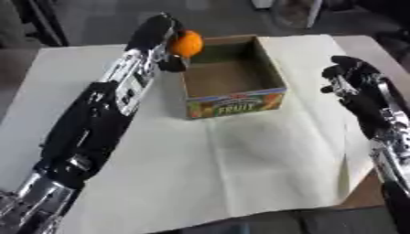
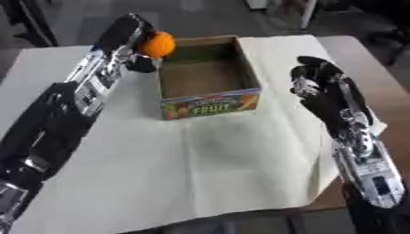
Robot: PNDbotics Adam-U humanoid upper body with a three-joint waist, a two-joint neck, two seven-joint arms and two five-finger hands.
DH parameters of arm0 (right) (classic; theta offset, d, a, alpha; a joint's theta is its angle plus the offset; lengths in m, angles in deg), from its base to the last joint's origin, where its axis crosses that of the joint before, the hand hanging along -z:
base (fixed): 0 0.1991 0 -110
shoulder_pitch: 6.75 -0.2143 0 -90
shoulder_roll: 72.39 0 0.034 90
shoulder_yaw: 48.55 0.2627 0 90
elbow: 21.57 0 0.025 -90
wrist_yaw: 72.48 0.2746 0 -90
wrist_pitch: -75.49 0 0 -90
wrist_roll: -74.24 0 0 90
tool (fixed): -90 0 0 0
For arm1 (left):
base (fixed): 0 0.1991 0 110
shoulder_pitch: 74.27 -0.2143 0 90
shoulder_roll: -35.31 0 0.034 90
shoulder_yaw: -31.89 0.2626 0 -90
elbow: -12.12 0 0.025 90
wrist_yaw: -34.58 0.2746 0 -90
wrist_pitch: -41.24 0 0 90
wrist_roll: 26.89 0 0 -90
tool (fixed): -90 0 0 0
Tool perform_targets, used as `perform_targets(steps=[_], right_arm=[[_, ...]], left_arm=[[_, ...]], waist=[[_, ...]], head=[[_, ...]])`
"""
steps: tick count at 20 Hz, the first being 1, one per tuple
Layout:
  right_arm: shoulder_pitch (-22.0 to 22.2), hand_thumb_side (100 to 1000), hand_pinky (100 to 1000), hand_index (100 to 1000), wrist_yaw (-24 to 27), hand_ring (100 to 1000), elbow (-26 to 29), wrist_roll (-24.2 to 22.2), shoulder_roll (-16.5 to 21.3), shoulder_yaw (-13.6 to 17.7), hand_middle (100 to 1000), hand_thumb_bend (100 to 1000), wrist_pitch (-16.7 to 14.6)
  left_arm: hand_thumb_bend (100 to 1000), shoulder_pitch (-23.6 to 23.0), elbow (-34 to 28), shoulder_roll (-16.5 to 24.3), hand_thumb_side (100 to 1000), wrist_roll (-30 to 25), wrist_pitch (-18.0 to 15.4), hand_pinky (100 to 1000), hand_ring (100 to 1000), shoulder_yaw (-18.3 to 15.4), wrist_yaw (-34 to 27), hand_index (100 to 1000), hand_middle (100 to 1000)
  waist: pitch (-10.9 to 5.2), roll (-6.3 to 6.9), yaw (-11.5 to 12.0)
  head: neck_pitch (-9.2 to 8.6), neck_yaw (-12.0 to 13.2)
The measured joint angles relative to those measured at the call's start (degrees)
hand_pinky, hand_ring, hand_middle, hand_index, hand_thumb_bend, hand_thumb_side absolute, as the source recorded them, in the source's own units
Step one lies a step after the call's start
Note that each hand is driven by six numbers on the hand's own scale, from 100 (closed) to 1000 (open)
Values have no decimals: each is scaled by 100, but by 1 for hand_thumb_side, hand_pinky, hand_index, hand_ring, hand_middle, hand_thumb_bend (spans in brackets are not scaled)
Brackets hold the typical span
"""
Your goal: Pick up objects on the table and place them in the box.
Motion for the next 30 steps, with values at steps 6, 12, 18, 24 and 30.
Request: perform_targets(steps=[6,12,18,24,30], right_arm=[[-21,355,618,799,0,764,0,-24,-10,-3,633,100,3],[-29,356,618,799,1,764,0,-34,-12,-3,633,100,4],[-30,356,618,799,1,764,0,-35,-13,-3,633,100,3],[-24,357,618,799,1,764,0,-34,-14,1,633,100,2],[8,357,619,798,1,764,-2,-13,-14,23,633,100,-13]], left_arm=[[507,-4,355,-218,100,186,-183,546,482,-13,112,602,485],[970,-81,534,-298,440,212,-389,729,761,-14,289,864,793],[1000,-99,494,-297,485,872,-487,822,846,-53,319,915,871],[1000,-168,107,-202,464,1513,-581,807,805,-46,-161,879,827],[892,-379,-858,154,319,1482,-441,779,747,-13,-1107,834,747]], waist=[[38,4,-90],[49,3,-114],[49,7,-113],[46,20,-44],[23,16,137]], head=[[0,21],[0,21],[0,18],[0,-8],[0,-88]])
